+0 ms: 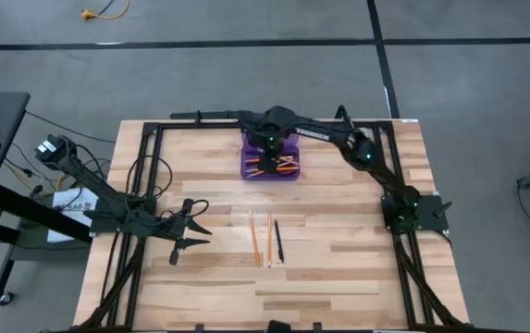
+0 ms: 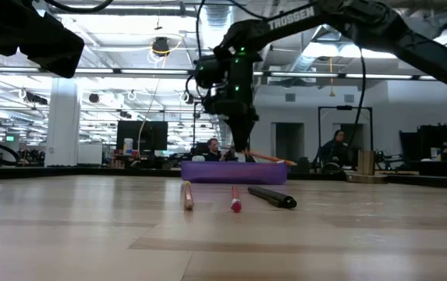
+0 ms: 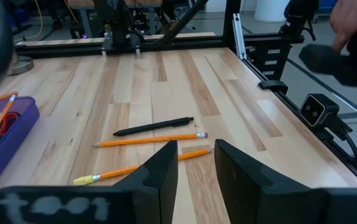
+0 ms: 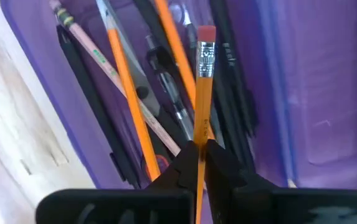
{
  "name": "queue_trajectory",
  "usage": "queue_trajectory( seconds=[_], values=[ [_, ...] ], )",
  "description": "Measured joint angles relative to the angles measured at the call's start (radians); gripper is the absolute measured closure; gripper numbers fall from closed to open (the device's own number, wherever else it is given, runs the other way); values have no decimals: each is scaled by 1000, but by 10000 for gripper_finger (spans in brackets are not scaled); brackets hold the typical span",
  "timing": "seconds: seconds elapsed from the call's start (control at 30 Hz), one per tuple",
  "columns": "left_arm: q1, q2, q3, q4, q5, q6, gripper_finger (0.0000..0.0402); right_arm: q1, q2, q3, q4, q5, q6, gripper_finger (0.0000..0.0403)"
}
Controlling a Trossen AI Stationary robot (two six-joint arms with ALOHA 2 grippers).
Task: Pick & place school supplies into a supply box
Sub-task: Put the orange pencil into the violet supply box
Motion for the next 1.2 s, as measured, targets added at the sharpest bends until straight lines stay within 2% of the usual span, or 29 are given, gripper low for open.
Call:
queue_trajectory(
  seconds=[0.33,0.57,0.83,1.2],
  values=[
    [0,0,0,-1,-1,1,306,30,47,14,19,1,-32,402],
    [0,0,0,-2,-1,6,306,51,47,14,66,4,-53,385],
    [0,0,0,-2,-1,7,306,64,47,14,100,7,-55,347],
    [0,0,0,-3,-1,6,306,64,46,23,64,7,-47,276]
  ],
)
